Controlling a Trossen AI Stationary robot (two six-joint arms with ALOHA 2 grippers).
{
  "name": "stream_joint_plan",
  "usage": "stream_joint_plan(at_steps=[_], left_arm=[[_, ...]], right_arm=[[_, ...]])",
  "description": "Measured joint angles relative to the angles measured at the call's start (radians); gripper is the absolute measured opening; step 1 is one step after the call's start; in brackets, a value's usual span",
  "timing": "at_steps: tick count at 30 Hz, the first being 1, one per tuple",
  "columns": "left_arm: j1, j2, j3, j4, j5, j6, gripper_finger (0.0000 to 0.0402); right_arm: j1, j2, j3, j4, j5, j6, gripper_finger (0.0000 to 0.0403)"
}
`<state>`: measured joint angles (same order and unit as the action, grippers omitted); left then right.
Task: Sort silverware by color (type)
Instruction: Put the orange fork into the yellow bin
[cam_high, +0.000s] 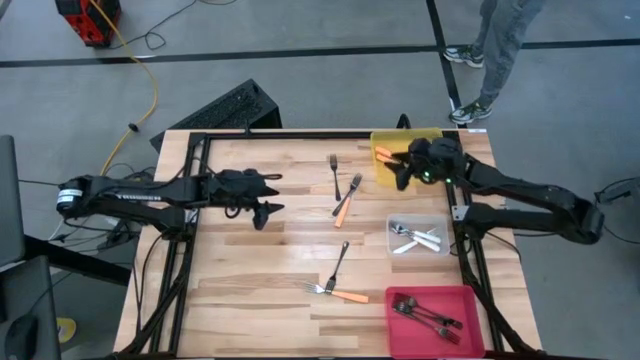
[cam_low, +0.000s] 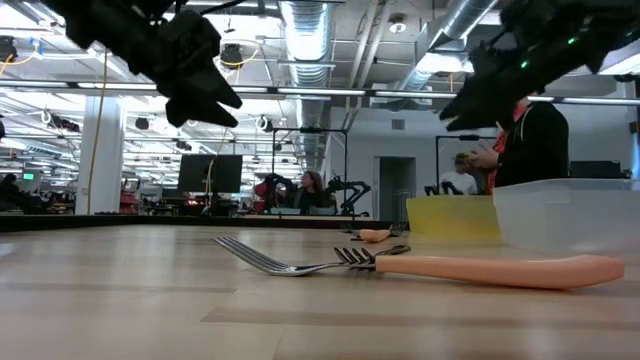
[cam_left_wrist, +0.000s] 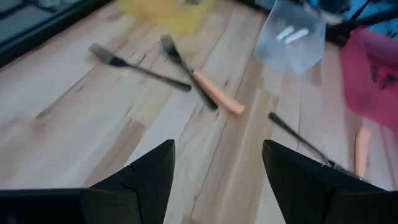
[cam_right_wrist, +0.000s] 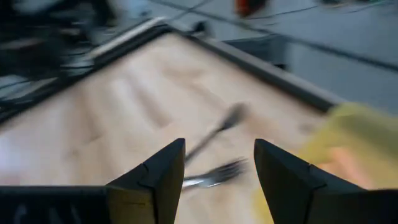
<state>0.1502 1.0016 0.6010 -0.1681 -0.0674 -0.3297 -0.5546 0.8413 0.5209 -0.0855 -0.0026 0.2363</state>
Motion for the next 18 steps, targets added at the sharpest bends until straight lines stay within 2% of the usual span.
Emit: stream_joint_plan(at_steps=[4, 10, 13, 18], left_arm=[[-0.010, 0.000, -0.119, 0.267, 0.001, -0.047, 0.0226], [-0.012, 0.000, -0.242, 0.587, 0.033, -0.084, 0.0226], [-0.018, 0.000, -0.264, 0.643, 0.022, -0.096, 0.0226], [-0.032, 0.000, -0.272, 0.662, -0.037, -0.154, 0.0226]], right_arm=[[0.096, -0.081, 0.000, -0.056, -0.103, 0.072, 0.0216], [0.328, -0.113, 0.000, -0.066, -0.105, 0.122, 0.0216], [0.452, -0.089, -0.008, -0.029, -0.067, 0.155, 0.0216], [0.637, -0.011, -0.038, 0.072, 0.074, 0.157, 0.0216]])
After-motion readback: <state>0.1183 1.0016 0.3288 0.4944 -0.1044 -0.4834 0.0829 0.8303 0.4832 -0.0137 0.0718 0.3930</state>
